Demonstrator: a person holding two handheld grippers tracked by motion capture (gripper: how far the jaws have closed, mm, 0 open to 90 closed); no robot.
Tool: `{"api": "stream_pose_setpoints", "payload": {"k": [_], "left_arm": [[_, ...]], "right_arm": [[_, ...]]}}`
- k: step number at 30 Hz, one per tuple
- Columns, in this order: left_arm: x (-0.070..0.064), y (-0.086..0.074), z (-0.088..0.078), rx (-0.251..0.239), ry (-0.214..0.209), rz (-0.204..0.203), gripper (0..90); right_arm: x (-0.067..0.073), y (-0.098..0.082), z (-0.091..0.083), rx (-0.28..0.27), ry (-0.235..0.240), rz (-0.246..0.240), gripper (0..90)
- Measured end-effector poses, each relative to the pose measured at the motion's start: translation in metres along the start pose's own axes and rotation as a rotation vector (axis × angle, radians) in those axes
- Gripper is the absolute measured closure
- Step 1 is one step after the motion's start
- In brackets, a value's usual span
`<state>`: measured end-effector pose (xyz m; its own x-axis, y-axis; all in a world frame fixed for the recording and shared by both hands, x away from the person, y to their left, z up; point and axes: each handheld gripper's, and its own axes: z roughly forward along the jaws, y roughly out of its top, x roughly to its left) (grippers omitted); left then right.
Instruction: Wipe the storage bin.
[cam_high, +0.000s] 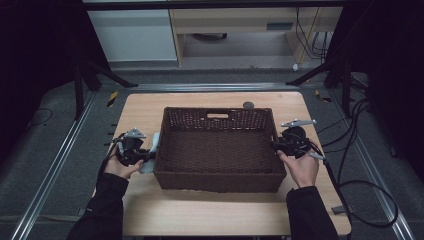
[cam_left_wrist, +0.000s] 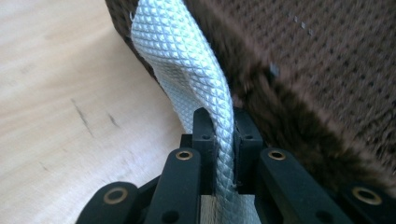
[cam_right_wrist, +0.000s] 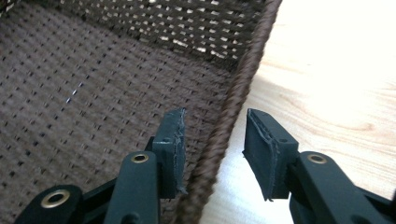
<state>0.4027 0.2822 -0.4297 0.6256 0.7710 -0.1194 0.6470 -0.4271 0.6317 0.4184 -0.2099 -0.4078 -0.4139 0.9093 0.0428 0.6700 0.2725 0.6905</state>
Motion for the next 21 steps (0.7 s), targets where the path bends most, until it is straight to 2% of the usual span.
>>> {"api": "stream_pose_setpoints", "payload": {"k": [6, 9, 16, 21], "left_arm": [[-0.001, -0.02, 0.014, 0.07, -0.028, -0.011, 81.9], [-0.001, -0.022, 0.016, 0.084, -0.032, -0.007, 81.9], [-0.001, -0.014, 0.001, 0.026, -0.021, -0.007, 81.9], [-0.005, -0.006, -0.018, -0.028, -0.006, 0.017, 81.9]], "right_arm": [[0.003, -0.002, 0.001, 0.044, -0.002, -0.017, 59.5], [0.003, -0.004, 0.003, 0.067, -0.009, -0.019, 60.8], [0.002, -0.005, 0.005, 0.09, 0.016, -0.002, 67.8], [0.004, -0.005, 0.005, 0.083, -0.003, 0.034, 71.3]]}}
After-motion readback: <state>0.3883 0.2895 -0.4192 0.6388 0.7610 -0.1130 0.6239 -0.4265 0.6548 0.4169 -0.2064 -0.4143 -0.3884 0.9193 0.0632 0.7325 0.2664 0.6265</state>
